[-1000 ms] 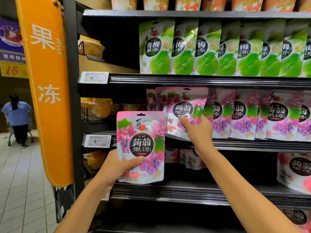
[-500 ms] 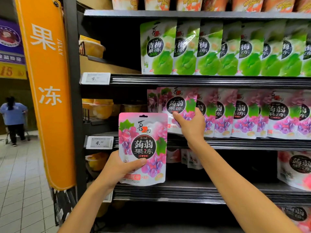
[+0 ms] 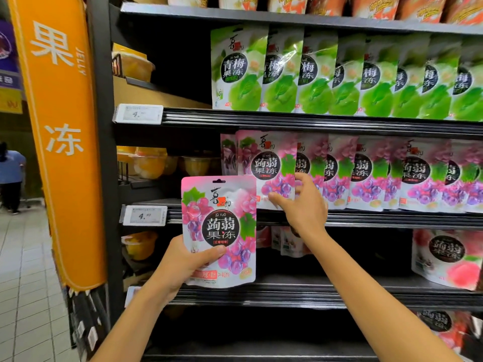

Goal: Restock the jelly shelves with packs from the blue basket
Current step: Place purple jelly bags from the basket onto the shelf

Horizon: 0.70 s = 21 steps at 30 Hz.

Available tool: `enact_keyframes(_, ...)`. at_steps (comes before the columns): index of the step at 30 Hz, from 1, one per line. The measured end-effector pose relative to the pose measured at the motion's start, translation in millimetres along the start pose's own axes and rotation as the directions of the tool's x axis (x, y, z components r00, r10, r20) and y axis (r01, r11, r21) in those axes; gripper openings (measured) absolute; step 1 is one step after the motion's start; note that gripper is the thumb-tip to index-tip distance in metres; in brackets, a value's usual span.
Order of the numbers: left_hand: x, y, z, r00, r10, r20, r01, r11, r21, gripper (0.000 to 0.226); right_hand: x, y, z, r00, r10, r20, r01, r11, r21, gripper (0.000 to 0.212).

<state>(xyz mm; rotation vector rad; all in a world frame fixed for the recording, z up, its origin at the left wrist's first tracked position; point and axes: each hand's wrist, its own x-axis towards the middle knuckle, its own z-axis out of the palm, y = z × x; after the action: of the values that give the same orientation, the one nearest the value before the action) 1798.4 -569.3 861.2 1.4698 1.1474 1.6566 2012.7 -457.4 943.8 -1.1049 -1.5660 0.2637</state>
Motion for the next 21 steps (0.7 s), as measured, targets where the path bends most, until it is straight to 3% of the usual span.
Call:
enact_keyframes(7, -2.4, -4.7, 6.9, 1.000, -0.016, 0.013, 0.016, 1.000, -0.011, 0.064, -1.2, -0.2, 8.3, 0.993, 0.043, -0.112, -0.034, 0.996, 0.081, 0.057)
enact_keyframes(11, -4.0, -7.0, 8.1, 1.000, -0.020, 0.021, 0.020, 1.000, -0.009, 0.061, 2.7, -2.7, 21.9, 0.988, 0.015, -0.154, -0.016, 1.000, -0.009, 0.051)
enact_keyframes(18, -3.4, -8.7, 7.5, 0.999, -0.053, 0.004, 0.053, 0.999, -0.003, 0.068, 7.2, 12.7, 19.6, 0.969, -0.103, -0.224, 0.039, 0.962, -0.270, 0.062)
enact_keyframes(21, -2.7, -9.3, 10.0, 0.998, -0.060, 0.000, 0.060, 0.998, -0.019, 0.069, 6.5, 17.6, 15.5, 0.976, -0.073, -0.206, 0.018, 0.967, -0.256, 0.062)
